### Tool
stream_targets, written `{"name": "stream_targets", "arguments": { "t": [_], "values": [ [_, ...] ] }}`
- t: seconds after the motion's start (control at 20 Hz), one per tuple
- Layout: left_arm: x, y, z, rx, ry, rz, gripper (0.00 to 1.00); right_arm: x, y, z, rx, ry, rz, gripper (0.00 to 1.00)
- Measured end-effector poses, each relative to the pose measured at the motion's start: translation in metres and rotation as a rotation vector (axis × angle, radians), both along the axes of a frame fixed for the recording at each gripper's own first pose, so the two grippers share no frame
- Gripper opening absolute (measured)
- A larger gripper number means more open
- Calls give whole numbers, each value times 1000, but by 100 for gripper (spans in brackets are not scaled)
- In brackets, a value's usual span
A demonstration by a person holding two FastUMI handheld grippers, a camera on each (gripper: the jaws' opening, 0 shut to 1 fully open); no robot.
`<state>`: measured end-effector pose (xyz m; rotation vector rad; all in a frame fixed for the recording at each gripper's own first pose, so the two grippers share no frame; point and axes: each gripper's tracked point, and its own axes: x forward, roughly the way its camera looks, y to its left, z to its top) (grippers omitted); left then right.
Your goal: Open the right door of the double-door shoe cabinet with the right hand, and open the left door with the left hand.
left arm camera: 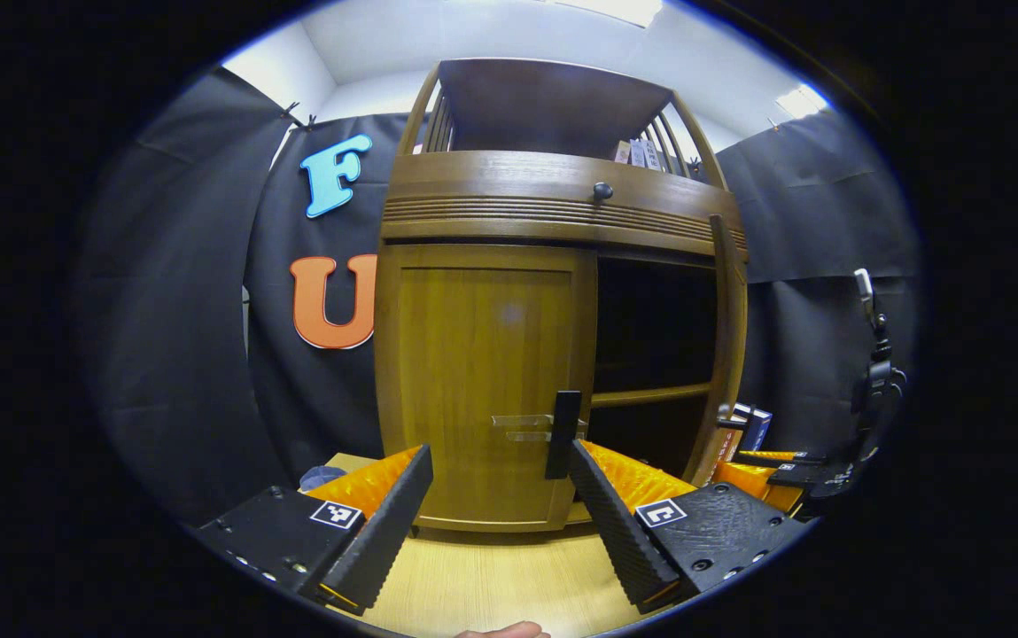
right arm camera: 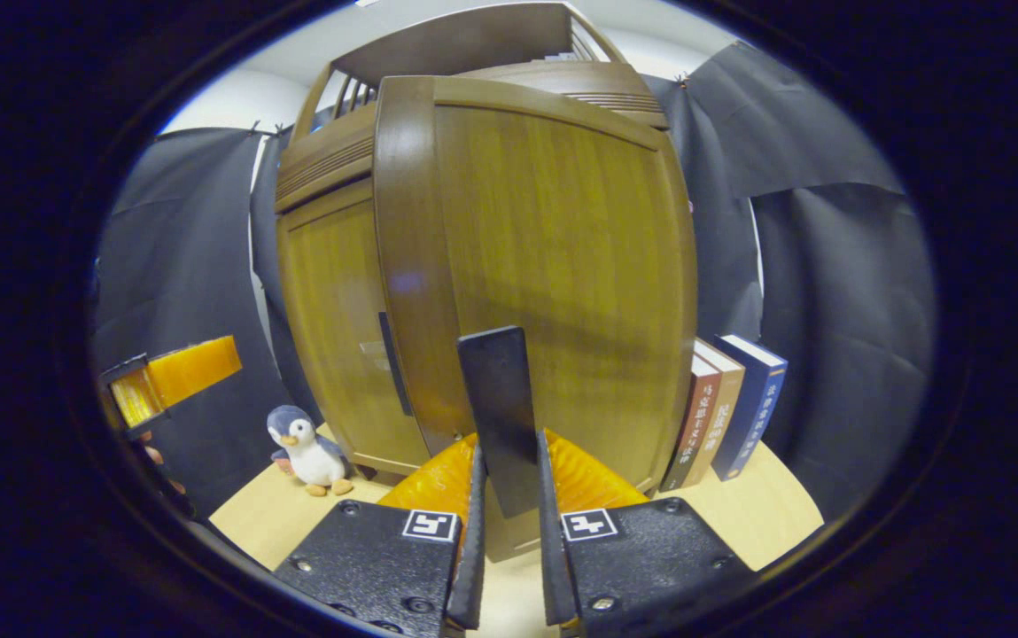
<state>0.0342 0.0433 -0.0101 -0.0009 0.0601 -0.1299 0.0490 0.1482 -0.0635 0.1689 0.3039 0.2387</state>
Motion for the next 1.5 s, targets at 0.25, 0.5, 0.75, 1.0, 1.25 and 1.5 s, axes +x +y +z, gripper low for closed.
{"name": "stream_targets", "arguments": {
  "t": [0.25,0.5,0.75,1.0,1.25,1.5],
  "values": [
    [9,-15,1,-3,-5,-21,96,-21,-21,-1,35,34,-30,27],
    [15,-31,1,-2,-9,-53,96,-36,-44,-2,23,49,-69,20],
    [16,-45,-1,4,-11,-77,100,-46,-63,1,3,55,-101,17],
    [19,-56,0,1,-14,-87,96,-54,-99,0,-15,63,-186,12],
    [24,-71,0,6,-14,-105,96,-59,-125,-1,-17,75,-239,8],
    [33,-80,-3,10,-10,-110,96,-60,-159,-1,-20,88,-293,6]
  ]
}}
